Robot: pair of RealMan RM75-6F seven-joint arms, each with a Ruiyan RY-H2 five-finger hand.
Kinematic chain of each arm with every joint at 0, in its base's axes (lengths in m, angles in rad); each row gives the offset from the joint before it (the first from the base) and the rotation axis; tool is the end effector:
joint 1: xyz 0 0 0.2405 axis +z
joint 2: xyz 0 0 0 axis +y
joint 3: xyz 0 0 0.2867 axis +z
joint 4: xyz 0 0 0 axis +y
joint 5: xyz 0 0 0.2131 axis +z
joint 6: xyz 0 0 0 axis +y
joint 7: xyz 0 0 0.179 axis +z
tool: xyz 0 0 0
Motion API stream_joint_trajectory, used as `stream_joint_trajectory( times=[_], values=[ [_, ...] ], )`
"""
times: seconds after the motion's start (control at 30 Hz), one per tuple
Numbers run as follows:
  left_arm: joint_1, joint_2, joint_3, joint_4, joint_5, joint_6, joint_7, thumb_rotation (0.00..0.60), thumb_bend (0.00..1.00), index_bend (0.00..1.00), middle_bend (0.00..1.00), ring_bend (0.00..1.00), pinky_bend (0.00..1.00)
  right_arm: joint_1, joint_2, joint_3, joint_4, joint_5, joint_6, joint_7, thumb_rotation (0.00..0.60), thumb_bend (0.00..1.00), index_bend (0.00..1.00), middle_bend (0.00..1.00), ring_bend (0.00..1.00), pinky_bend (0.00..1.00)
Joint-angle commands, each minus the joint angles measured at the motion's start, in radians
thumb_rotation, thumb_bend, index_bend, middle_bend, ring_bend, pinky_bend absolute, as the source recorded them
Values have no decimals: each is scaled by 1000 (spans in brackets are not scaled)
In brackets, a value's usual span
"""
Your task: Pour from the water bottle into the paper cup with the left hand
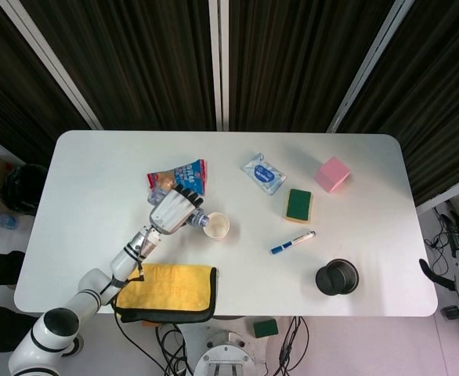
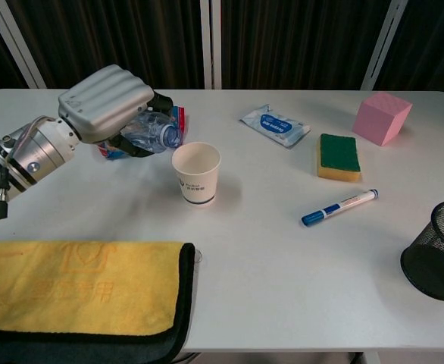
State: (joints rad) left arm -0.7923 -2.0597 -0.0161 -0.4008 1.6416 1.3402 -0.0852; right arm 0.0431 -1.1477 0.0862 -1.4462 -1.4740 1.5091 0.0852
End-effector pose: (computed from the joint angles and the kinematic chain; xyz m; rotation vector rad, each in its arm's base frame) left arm -0.1592 0.4115 -0.0968 -1.9237 -0.2569 -1.1554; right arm -0.3774 -0.2126 0.1906 1.3050 -0.8506 0.8657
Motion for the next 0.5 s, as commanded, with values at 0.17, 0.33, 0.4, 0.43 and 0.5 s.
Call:
stream_joint_trajectory(
  times=[0.17,0.33,0.4,0.43,0.5],
  values=[
    [-5,-3,8,16,2,-7,28,600,332,793,800,669,584,-1,0,0,2,0,0,3,512,241,0,0,0,0],
    [-7,-4,13,25,5,-6,46,600,332,793,800,669,584,0,-1,1,4,1,-1,4,513,241,0,0,0,0],
    [-8,-5,14,26,5,-7,49,600,332,793,800,669,584,0,-1,1,4,1,-1,4,512,241,0,0,0,0],
    [-8,-5,14,26,4,-7,49,600,331,793,800,669,585,0,-1,1,3,1,-1,5,512,241,0,0,0,0],
    [-8,-4,14,25,3,-5,48,600,332,793,800,669,585,0,0,1,3,1,-1,5,513,240,0,0,0,0]
  ],
)
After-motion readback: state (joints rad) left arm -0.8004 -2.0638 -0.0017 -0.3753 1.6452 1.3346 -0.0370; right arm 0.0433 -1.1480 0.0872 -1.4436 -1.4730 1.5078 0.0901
